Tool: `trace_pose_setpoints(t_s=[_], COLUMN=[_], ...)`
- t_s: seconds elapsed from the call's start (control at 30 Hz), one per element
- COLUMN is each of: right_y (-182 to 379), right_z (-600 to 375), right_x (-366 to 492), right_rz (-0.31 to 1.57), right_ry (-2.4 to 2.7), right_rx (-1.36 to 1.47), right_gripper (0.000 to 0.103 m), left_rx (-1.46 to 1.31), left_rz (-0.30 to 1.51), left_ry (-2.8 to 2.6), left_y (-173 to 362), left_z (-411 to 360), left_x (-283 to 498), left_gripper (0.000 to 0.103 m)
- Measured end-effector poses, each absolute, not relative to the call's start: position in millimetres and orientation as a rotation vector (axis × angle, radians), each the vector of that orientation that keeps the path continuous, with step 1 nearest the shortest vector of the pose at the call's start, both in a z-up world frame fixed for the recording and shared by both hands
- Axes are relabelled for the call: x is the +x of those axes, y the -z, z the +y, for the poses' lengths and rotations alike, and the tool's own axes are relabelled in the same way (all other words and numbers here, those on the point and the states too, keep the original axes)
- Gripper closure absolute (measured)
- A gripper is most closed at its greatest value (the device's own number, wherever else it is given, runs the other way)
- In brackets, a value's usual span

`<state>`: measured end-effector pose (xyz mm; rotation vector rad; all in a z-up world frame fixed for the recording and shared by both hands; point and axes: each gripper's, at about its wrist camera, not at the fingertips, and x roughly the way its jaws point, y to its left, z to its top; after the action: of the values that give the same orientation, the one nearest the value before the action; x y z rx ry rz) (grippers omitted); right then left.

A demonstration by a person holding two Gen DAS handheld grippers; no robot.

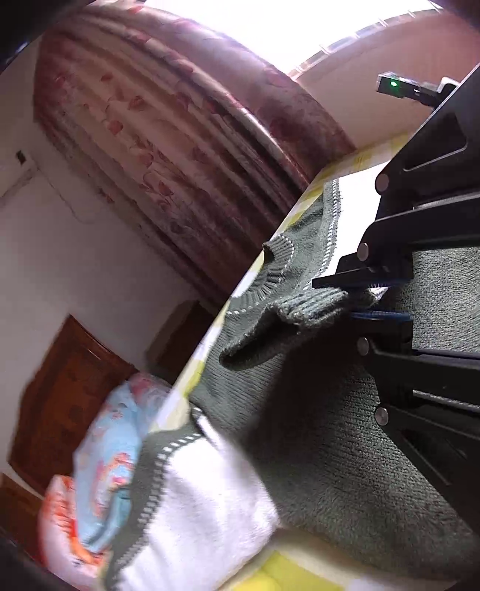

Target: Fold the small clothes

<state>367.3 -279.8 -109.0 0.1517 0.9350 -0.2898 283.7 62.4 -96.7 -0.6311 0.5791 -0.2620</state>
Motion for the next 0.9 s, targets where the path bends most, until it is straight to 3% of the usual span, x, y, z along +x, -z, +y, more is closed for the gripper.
trace_pose_setpoints(t_s=[0.27, 0.37, 0.5, 0.63, 0.73, 0.9], right_y=[110.4, 110.8, 111.1, 110.6, 109.6, 110.1], right_z=[-278.1, -279.5, -282.1, -279.8, -278.7, -284.3], right_x=[370.7, 372.2, 369.4, 369.7, 368.4, 362.4], right_rz=[0.94, 0.941, 0.939, 0.941, 0.941, 0.952], right_ry=[0.302, 0.3, 0.299, 0.301, 0.299, 0.247], right_rx=[0.135, 0.142, 0.146, 0.139, 0.142, 0.173], right_gripper=[0.0, 0.0, 0.0, 0.0, 0.0, 0.0], left_rx=[-0.662, -0.645, -0.678, -0.62, -0.446, -0.233], left_rz=[0.697, 0.693, 0.537, 0.354, 0.489, 0.783], left_ry=[0.192, 0.137, -0.028, -0.073, 0.049, 0.167], left_y=[112.6, 111.9, 96.9, 64.9, 55.5, 93.9], left_z=[71.7, 74.0, 94.6, 94.6, 55.4, 0.6], left_x=[295.8, 291.9, 266.1, 247.2, 284.6, 342.4], left_gripper=[0.093, 0.088, 0.081, 0.063, 0.061, 0.061])
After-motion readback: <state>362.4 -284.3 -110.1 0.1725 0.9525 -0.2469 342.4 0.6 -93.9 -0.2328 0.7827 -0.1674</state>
